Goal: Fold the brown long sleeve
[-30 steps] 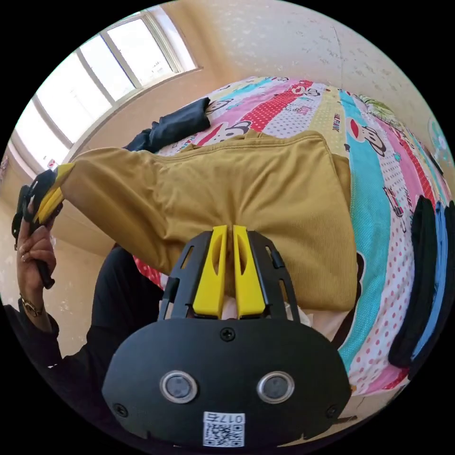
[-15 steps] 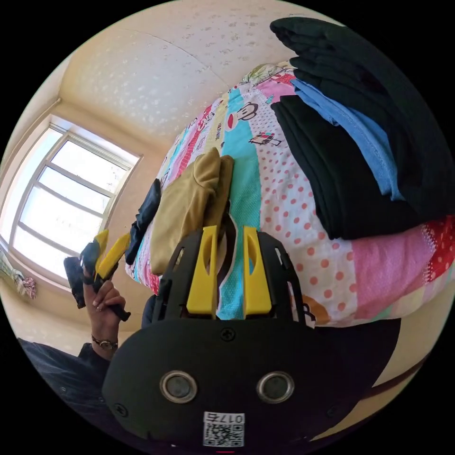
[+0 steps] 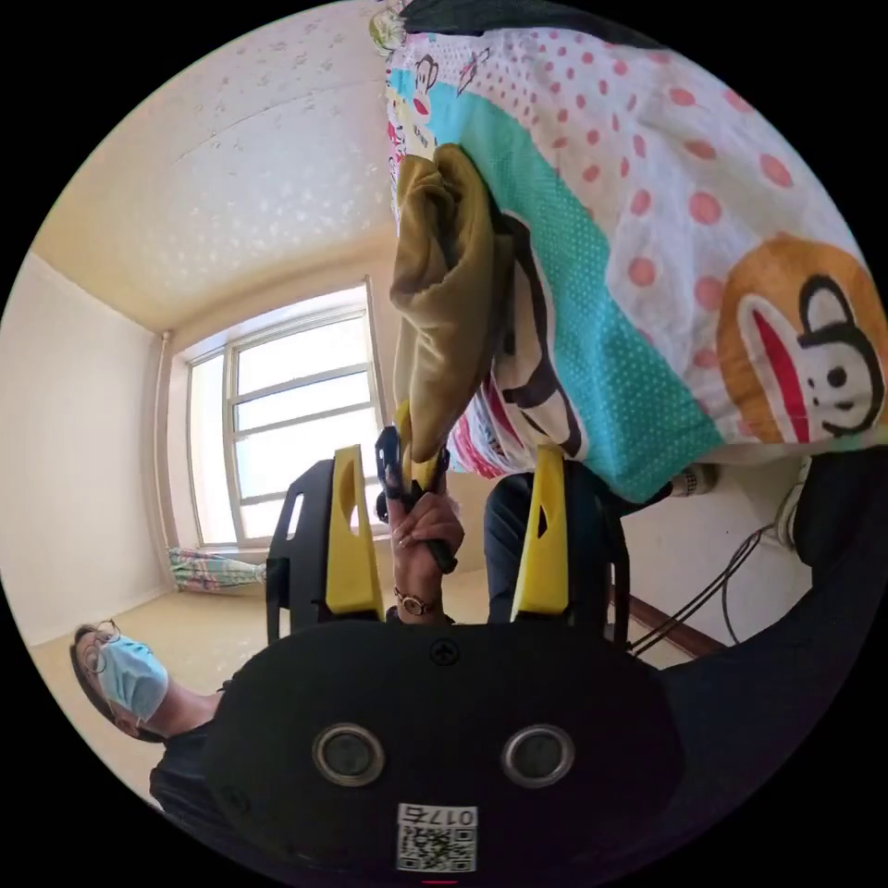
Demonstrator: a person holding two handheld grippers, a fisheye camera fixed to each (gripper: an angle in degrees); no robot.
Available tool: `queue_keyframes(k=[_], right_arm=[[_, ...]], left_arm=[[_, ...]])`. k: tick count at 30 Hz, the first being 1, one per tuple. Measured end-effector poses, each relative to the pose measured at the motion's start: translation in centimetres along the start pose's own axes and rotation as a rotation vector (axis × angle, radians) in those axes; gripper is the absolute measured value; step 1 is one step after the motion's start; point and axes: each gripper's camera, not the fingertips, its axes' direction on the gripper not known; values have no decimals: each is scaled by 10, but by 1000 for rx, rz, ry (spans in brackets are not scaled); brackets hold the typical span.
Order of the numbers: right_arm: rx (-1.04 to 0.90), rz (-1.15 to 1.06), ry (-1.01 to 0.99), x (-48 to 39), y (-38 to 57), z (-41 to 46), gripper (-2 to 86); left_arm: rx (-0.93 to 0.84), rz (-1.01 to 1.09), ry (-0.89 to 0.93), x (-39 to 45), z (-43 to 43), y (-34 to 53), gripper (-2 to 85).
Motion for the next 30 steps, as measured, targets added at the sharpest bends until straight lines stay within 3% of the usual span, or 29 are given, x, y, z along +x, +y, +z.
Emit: queue_keyframes(k=[3,4,8,11,13,15,21,25,28,30], right_arm=[[53,-38,-373,-4,-9,-5,218],[28,-36,-403,-7,-13,-4,211],[-121,-274,-196,-91,-22,6,177],[-108,-502,-26,-189,-30,-12,152],[-89,-620,4,-250,-37,-37,136],[-57,-771,-17,-327,-45,-87,114],[151,-1086,75,-479,-35,-250,91],[310,-1011,131,-471,-36,-345,80],[521,-738,212,-390,-45,-422,69],[661,-388,321,-282,-45,-469,58]], left_arm=[[-101,137,-41,57,11,42,65],[-109,192,-48,77,7,58,65],[-36,345,-55,121,-28,84,75],[-29,443,71,139,-59,92,80],[-22,466,36,145,-75,101,74],[-48,479,-23,145,-79,106,67],[-119,351,134,116,-72,102,52],[-161,292,72,110,-56,93,65],[-170,225,76,101,-43,86,67],[-180,180,94,95,-35,82,67]])
